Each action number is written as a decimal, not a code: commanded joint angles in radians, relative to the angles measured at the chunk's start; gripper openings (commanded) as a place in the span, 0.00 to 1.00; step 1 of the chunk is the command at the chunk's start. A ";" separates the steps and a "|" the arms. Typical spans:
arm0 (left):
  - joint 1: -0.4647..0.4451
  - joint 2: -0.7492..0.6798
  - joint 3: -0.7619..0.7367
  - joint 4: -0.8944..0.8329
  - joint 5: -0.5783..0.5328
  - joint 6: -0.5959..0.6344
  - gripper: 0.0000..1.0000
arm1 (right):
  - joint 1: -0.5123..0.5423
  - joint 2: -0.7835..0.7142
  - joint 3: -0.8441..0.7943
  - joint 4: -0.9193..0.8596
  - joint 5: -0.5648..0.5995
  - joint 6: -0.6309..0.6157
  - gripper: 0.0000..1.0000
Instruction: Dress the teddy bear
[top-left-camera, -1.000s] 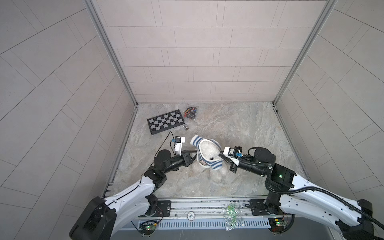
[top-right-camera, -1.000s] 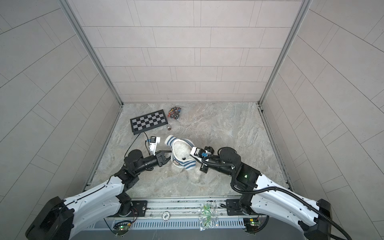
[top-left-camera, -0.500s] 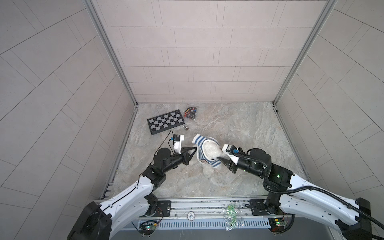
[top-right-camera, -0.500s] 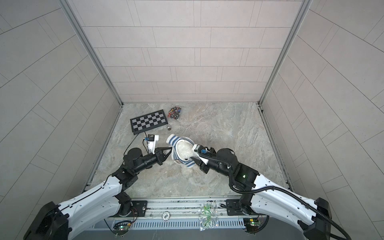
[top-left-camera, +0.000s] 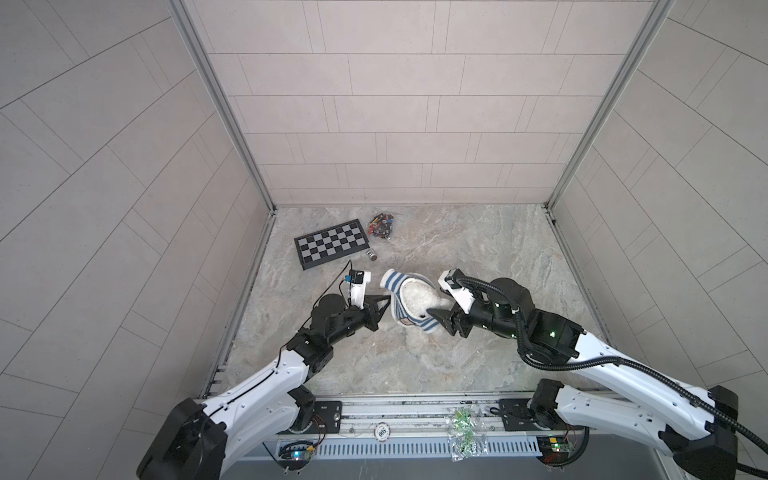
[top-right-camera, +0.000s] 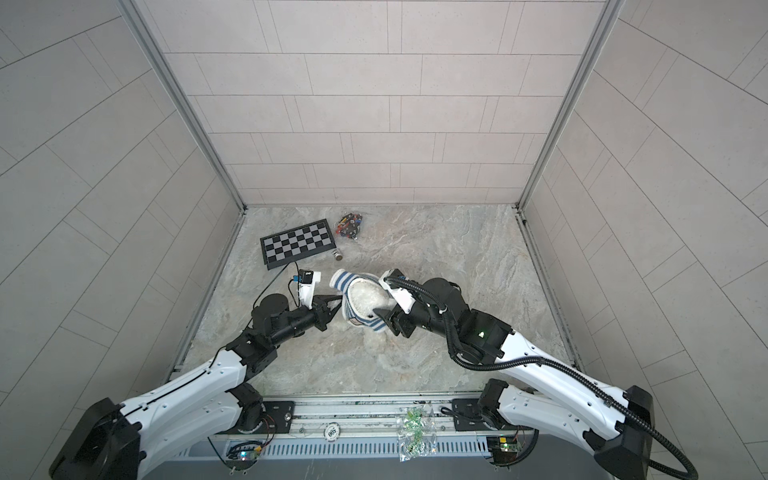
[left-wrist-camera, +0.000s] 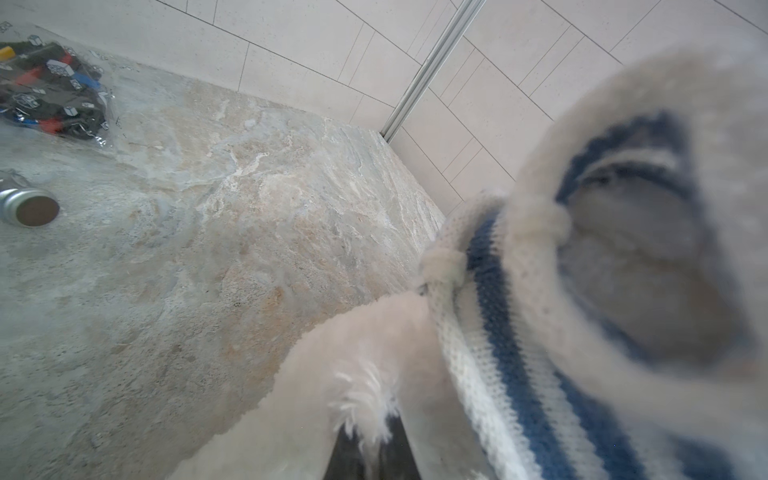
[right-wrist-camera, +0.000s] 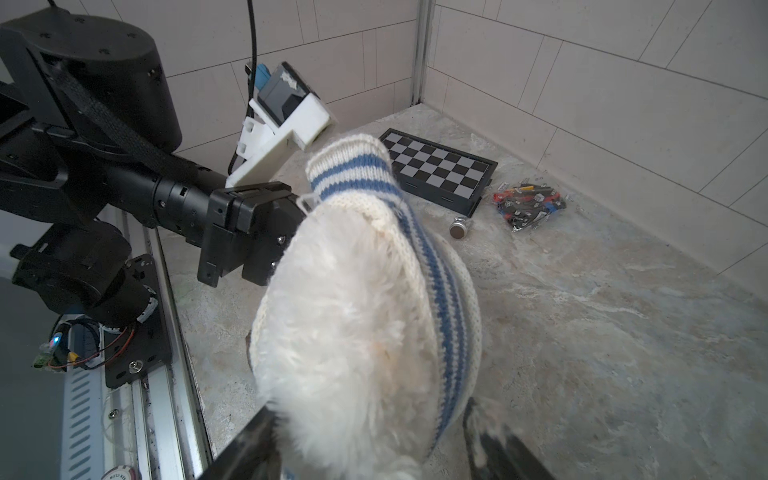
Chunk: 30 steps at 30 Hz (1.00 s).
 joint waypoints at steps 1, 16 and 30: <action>-0.004 -0.003 0.052 -0.091 -0.050 0.038 0.00 | -0.001 -0.040 0.012 -0.074 -0.007 0.019 0.75; -0.007 0.006 0.055 -0.037 -0.025 -0.010 0.00 | 0.000 0.080 0.148 -0.102 0.044 -0.005 0.84; -0.011 0.016 0.044 -0.009 -0.011 -0.009 0.00 | 0.000 0.268 0.238 -0.133 0.032 -0.046 0.60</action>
